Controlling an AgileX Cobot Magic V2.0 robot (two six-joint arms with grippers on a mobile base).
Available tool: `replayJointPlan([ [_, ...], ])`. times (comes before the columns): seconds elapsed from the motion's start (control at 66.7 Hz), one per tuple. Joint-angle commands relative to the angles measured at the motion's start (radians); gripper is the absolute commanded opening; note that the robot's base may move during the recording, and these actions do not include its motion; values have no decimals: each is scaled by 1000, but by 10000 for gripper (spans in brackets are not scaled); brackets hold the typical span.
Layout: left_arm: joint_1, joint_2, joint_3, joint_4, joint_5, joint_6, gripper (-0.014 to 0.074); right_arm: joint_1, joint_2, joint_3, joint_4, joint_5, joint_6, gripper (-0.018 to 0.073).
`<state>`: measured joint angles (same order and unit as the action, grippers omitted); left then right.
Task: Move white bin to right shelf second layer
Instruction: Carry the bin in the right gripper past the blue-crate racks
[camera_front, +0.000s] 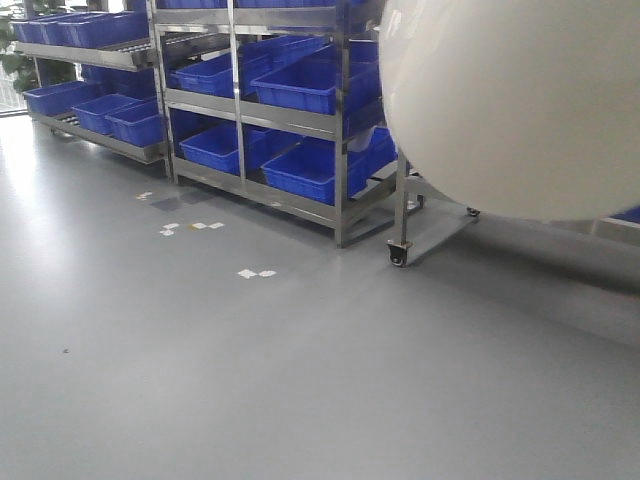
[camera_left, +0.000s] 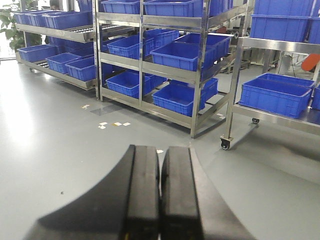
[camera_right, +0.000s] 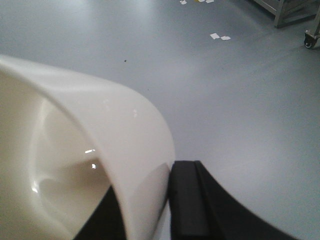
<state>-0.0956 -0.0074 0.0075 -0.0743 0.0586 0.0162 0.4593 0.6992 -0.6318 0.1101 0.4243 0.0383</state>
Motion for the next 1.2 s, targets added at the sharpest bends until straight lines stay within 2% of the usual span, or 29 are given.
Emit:
replayJointPlan([
  [0.0,-6,-3,37,-9,-86,-10,85,-5,-6,-31,0,-95,-1,55],
  [1.184,-6,-3,37,-9,-86,-10,85,-5,-6,-31,0,-95,-1,55],
])
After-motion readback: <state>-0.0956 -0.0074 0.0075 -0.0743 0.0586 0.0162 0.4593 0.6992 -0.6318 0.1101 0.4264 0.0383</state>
